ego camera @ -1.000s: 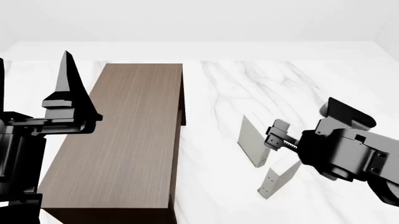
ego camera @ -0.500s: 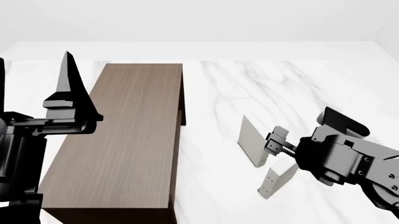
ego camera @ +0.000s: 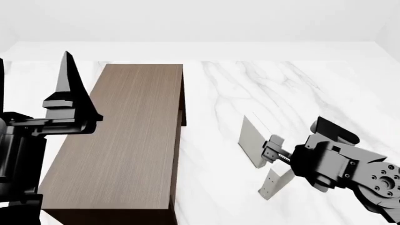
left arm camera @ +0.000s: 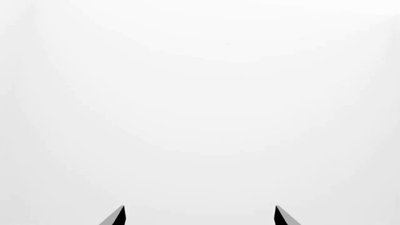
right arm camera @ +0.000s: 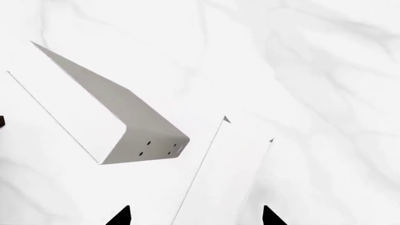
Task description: Pick up the book on the right and place it under the cabinet shelf.
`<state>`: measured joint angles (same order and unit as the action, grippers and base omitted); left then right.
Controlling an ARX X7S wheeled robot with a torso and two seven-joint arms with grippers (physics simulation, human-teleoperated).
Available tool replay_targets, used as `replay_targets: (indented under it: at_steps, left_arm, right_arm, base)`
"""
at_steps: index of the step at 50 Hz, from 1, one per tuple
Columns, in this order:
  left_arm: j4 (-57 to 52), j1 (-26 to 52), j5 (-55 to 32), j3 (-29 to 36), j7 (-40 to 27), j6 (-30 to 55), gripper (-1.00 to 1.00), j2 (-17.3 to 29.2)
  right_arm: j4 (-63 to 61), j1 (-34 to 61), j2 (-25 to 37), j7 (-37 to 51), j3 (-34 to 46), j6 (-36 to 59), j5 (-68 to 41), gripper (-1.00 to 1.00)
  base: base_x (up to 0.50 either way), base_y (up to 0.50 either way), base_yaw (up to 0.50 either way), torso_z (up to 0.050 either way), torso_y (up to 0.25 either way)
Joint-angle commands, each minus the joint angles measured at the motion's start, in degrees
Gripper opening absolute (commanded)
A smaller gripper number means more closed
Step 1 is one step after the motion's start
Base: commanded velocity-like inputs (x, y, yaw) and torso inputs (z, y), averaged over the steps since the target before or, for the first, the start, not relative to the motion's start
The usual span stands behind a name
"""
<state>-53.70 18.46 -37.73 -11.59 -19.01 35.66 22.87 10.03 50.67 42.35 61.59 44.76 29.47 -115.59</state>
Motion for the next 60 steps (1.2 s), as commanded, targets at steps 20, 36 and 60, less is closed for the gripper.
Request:
replay_targets:
  at_steps: [20,36,60]
  left_arm:
    - [0.30,-0.20,-0.08,0.77,-0.88,-0.80,1.00,0.88]
    - [0.29,-0.35,-0.48,0.72,-1.43,-1.16,1.00,1.34]
    - [0.14,-0.37,-1.01,1.01,-2.33,-1.59,1.00,1.94]
  right_arm:
    - [7.68,-1.47,-3.21,-5.87,2.30,0.30,2.36,1.00]
    - [6.74,-1.49,-2.16,-2.48,2.65,-0.17,2.97,-1.00]
    - [-0.71,-2.06,4.23,4.04,1.03,-1.72,3.56,-1.00]
  base:
    - [0.00,0.00,0.00,0.000,0.000]
    - [0.00,0.00,0.00,0.000,0.000]
    - [0.00,0.00,0.00,0.000,0.000]
